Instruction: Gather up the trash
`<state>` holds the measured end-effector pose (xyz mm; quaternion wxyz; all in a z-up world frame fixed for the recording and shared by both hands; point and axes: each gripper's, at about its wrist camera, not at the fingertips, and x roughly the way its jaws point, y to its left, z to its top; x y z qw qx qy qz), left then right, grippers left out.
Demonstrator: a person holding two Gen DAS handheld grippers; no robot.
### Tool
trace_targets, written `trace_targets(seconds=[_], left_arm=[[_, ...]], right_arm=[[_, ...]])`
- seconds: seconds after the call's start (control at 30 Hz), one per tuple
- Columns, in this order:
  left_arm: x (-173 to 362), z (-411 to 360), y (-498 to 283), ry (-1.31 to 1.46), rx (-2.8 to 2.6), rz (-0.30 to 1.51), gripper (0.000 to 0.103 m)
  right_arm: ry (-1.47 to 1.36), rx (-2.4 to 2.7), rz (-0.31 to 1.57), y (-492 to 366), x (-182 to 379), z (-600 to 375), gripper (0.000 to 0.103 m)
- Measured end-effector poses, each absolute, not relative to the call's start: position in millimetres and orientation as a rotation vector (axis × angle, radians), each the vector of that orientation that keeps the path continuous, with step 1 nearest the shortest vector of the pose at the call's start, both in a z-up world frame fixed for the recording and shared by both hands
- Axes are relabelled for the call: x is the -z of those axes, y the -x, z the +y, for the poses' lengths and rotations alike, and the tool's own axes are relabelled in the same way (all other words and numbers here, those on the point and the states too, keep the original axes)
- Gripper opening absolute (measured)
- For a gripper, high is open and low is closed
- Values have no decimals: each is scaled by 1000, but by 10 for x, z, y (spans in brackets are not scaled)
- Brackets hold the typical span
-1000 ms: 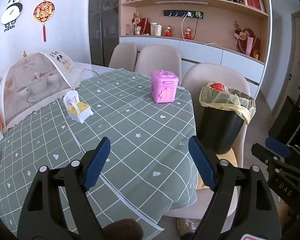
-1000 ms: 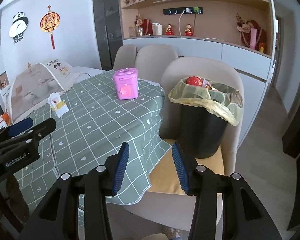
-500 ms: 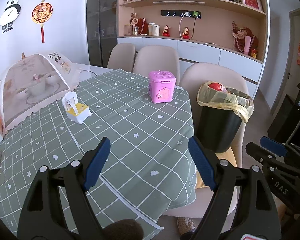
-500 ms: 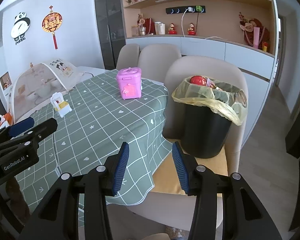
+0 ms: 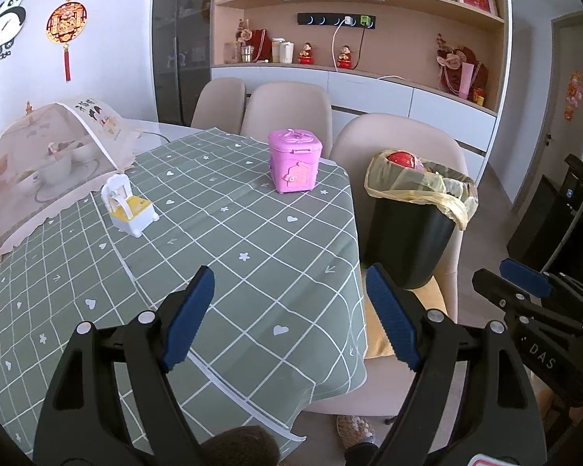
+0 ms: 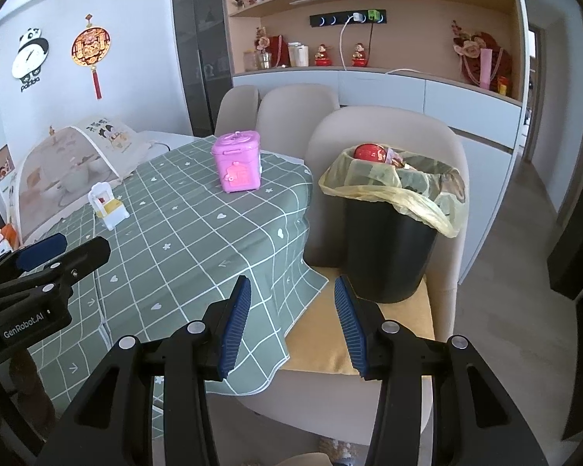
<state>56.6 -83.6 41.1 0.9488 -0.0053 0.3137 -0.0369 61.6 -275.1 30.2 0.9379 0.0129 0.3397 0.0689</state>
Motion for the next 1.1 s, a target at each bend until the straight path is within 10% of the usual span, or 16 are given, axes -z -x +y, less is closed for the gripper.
trace_targets(seconds=[1.1], left_arm=[[-405,-883,-578,6,103,637,76]], right_arm=[[-44,-115,705,-602,-270,-2794,43]])
